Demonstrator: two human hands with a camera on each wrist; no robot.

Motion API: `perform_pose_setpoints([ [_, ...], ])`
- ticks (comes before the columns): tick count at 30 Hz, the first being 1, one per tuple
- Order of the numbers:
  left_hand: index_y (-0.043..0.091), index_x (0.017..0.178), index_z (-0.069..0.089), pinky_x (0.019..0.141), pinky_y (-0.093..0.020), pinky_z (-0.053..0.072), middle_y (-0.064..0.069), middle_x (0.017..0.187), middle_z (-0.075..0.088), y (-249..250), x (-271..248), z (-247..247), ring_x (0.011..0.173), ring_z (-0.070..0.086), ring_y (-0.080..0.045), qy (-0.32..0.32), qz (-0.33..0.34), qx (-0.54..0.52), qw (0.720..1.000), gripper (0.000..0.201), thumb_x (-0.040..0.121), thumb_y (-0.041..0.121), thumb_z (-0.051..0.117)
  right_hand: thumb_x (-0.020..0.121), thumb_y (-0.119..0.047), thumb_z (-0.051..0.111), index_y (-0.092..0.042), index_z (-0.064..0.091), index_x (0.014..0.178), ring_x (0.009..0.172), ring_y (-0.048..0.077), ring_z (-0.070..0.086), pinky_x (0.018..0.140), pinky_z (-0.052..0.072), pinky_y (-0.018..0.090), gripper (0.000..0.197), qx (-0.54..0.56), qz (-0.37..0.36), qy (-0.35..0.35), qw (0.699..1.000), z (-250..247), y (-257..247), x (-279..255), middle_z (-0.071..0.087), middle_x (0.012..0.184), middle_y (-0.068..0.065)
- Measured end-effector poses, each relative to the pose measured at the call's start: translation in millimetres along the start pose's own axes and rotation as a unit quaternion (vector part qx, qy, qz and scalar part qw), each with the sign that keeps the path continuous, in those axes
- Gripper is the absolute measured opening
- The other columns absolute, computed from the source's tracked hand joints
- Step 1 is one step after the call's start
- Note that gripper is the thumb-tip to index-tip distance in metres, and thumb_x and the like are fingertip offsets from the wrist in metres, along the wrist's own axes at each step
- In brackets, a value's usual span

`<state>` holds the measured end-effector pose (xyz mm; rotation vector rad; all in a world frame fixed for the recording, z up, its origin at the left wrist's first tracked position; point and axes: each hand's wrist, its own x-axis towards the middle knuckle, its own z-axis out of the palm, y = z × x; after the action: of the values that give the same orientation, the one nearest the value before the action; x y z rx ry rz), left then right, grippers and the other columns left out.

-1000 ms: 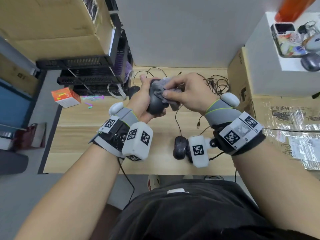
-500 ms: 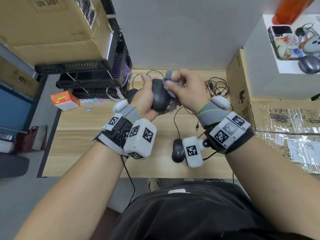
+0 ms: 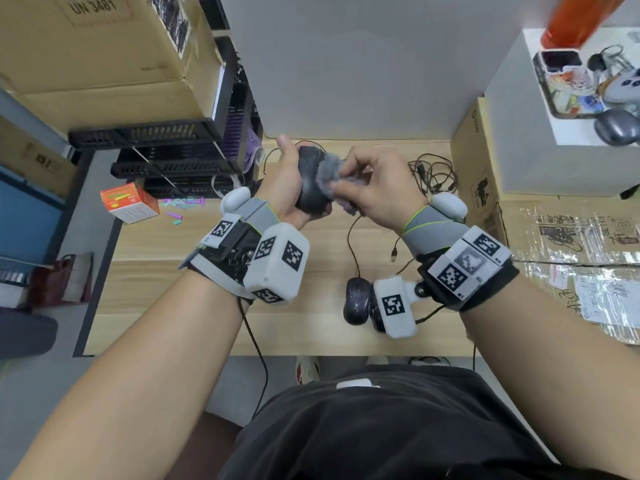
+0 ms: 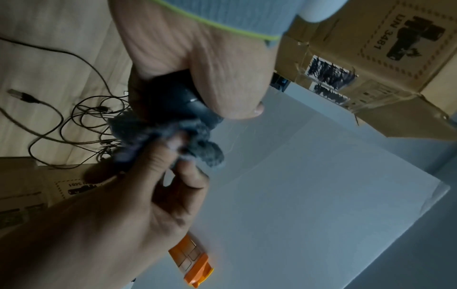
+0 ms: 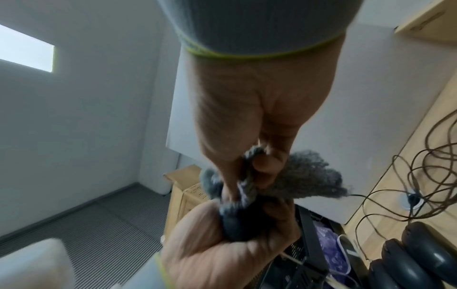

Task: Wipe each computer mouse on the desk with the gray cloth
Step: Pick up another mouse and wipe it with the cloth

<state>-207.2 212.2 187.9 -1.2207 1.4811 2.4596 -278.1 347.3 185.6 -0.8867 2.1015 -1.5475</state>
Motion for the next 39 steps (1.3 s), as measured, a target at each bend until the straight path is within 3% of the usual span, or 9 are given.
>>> perform_pose_setpoints([
  [4, 0.009, 0.139, 0.054, 0.063, -0.048, 0.059, -0.020, 0.125, 0.068, -2, -2, -5, 0.093, 0.073, -0.037, -0.031, -0.014, -0.002, 0.999, 0.099, 0.088, 0.084, 0.013, 0.073, -0.007, 0.080, -0.020, 0.061, 0.069, 0.049, 0.004, 0.053, 0.050, 0.042, 0.021, 0.024, -0.022, -0.013, -0.096, 0.995, 3, -10, -6, 0.060, 0.062, -0.001],
  [8, 0.020, 0.094, 0.072, 0.058, -0.027, 0.044, -0.015, 0.083, 0.067, -2, -9, 5, 0.061, 0.057, -0.024, -0.042, 0.000, 0.016, 0.999, 0.088, 0.094, 0.077, 0.006, 0.079, -0.021, 0.078, -0.025, 0.054, 0.071, 0.057, 0.009, 0.047, 0.059, 0.042, 0.025, 0.026, -0.024, 0.047, 0.093, 0.994, -6, 1, 11, 0.054, 0.065, -0.003],
  [14, 0.007, 0.120, 0.064, 0.058, -0.038, 0.059, -0.019, 0.099, 0.075, -1, -8, -6, 0.073, 0.073, -0.032, -0.045, -0.010, -0.003, 0.999, 0.094, 0.092, 0.079, 0.010, 0.078, 0.001, 0.076, -0.011, 0.058, 0.074, 0.042, 0.003, 0.049, 0.043, 0.041, 0.016, 0.022, 0.012, -0.007, -0.125, 0.992, -1, -17, -2, 0.054, 0.057, -0.001],
  [19, 0.016, 0.105, 0.066, 0.063, -0.031, 0.045, -0.017, 0.097, 0.060, 4, -10, -2, 0.066, 0.055, -0.025, -0.062, -0.002, -0.019, 0.998, 0.085, 0.091, 0.081, 0.013, 0.080, -0.016, 0.077, -0.026, 0.052, 0.071, 0.057, 0.011, 0.048, 0.059, 0.045, 0.028, 0.028, -0.031, 0.040, 0.057, 0.997, -9, 2, 16, 0.052, 0.066, -0.005],
  [24, 0.009, 0.112, 0.064, 0.067, -0.050, 0.060, -0.019, 0.109, 0.073, 8, -7, -7, 0.088, 0.072, -0.036, -0.071, 0.001, -0.018, 0.997, 0.089, 0.093, 0.077, 0.009, 0.076, 0.001, 0.078, -0.016, 0.057, 0.069, 0.056, 0.015, 0.055, 0.053, 0.048, 0.026, 0.028, 0.038, -0.038, -0.153, 0.987, 1, -13, 3, 0.056, 0.068, 0.007],
  [27, 0.010, 0.132, 0.057, 0.063, -0.035, 0.052, -0.017, 0.109, 0.068, 9, -6, -8, 0.075, 0.063, -0.032, -0.059, -0.004, -0.017, 0.998, 0.094, 0.090, 0.082, 0.014, 0.075, -0.013, 0.080, -0.026, 0.057, 0.068, 0.057, 0.012, 0.052, 0.058, 0.044, 0.026, 0.028, 0.005, 0.017, -0.008, 1.000, -9, 1, 18, 0.056, 0.066, -0.004],
  [29, 0.013, 0.125, 0.058, 0.061, -0.030, 0.045, -0.017, 0.095, 0.061, 10, -8, -6, 0.067, 0.055, -0.026, -0.060, -0.004, -0.023, 0.998, 0.090, 0.089, 0.083, 0.015, 0.075, -0.026, 0.079, -0.029, 0.055, 0.067, 0.056, 0.010, 0.049, 0.060, 0.042, 0.027, 0.026, -0.029, 0.050, 0.070, 0.996, -12, 9, 22, 0.055, 0.063, -0.009],
  [35, 0.015, 0.137, 0.051, 0.071, -0.051, 0.059, -0.016, 0.121, 0.070, 10, -7, -9, 0.097, 0.071, -0.038, -0.050, -0.002, -0.036, 0.998, 0.085, 0.093, 0.078, 0.016, 0.078, 0.005, 0.074, -0.014, 0.055, 0.070, 0.047, 0.006, 0.052, 0.046, 0.042, 0.018, 0.028, 0.065, -0.012, -0.145, 0.987, -2, -7, 6, 0.059, 0.054, -0.010],
  [39, 0.016, 0.121, 0.058, 0.059, -0.031, 0.047, -0.023, 0.098, 0.062, 10, -15, -7, 0.067, 0.057, -0.028, -0.064, 0.003, 0.005, 0.998, 0.083, 0.093, 0.079, 0.012, 0.079, -0.021, 0.076, -0.026, 0.055, 0.070, 0.046, 0.003, 0.047, 0.050, 0.041, 0.023, 0.024, -0.034, 0.052, 0.018, 0.998, -12, 6, 21, 0.054, 0.061, -0.008],
])
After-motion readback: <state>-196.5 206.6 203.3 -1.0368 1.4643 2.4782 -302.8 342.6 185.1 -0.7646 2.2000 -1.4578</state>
